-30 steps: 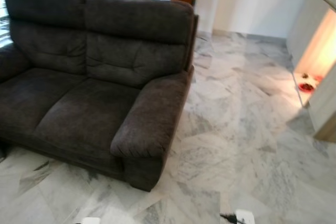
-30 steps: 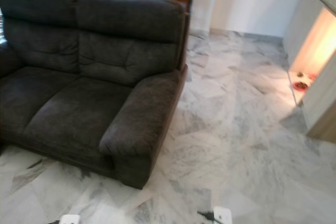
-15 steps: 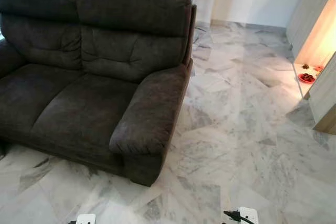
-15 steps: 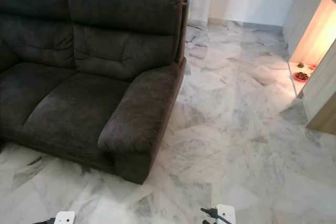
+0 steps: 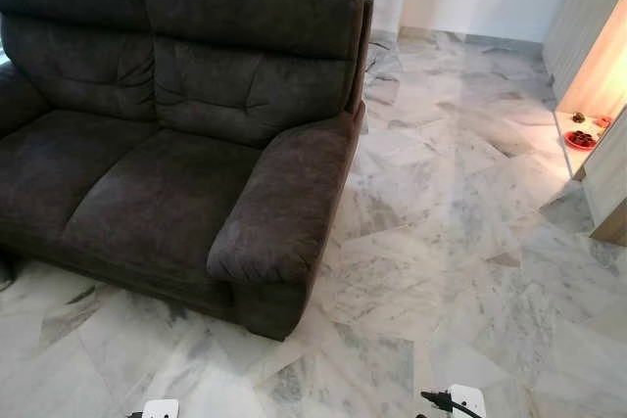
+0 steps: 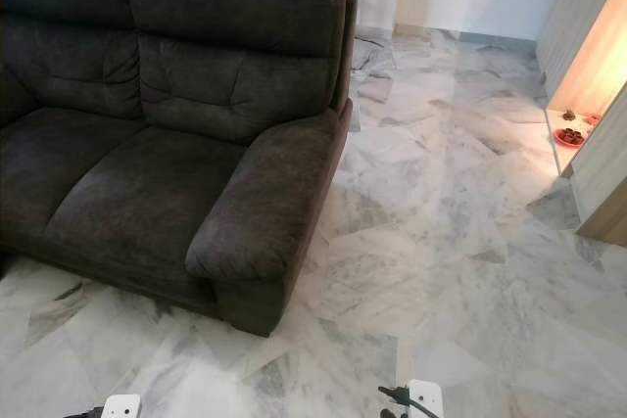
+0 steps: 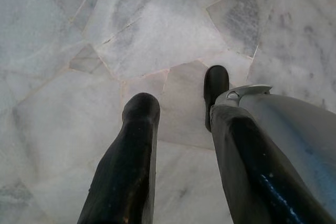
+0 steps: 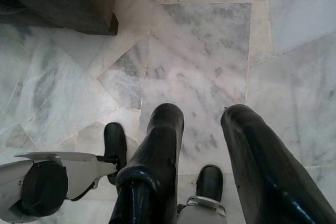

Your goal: Move the pillow to the sofa from floor

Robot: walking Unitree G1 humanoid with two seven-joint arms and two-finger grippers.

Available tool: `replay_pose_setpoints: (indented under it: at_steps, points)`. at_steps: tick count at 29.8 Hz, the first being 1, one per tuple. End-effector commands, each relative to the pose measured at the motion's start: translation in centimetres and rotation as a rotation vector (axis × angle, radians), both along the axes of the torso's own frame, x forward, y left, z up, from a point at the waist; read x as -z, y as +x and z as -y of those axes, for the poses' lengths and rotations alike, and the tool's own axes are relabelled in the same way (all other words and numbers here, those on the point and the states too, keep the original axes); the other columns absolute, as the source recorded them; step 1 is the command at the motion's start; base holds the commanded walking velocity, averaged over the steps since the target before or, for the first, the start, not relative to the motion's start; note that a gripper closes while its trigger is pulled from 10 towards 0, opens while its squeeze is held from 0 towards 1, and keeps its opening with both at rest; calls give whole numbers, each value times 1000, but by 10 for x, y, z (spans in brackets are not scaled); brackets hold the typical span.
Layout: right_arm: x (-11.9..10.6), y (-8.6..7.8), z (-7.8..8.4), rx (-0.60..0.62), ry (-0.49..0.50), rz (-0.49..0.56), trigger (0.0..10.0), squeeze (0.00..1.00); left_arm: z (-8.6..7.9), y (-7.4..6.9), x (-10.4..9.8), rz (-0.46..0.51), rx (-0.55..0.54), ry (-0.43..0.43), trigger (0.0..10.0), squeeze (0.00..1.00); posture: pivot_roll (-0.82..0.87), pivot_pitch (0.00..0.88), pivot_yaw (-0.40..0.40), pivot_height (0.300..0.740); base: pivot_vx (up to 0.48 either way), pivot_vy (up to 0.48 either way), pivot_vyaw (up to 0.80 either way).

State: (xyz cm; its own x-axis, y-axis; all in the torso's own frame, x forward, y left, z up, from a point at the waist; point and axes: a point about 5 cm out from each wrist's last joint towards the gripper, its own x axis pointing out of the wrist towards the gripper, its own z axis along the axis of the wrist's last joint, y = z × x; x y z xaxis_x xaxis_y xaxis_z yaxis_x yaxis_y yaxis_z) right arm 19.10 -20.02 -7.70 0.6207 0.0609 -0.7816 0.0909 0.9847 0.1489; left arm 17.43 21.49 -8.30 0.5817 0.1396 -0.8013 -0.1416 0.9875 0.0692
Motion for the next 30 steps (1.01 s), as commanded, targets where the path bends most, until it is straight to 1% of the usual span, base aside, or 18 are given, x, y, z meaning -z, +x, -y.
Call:
replay_pose_setpoints:
  at_steps: [1, 9, 24, 30]
  points:
    - [1, -1, 0, 16, 8, -8, 10000, 0, -2, -5, 2, -26, -14, -4, 10000, 0, 94, 97, 27, 740, 0, 0, 0]
    - [1, -1, 0, 19, 11, -8, 10000, 0, -2, -4, 2, -24, -13, -4, 10000, 0, 95, 98, 28, 740, 0, 0, 0]
    - [2, -3, 1, 15, 9, -12, 10000, 0, -1, -4, 2, -22, -11, -6, 10000, 0, 96, 98, 28, 740, 0, 480, 0]
    - [2, -3, -2, 11, 10, -13, 10000, 0, 0, -3, 2, -20, -10, -7, 10000, 0, 98, 96, 27, 740, 0, 480, 0]
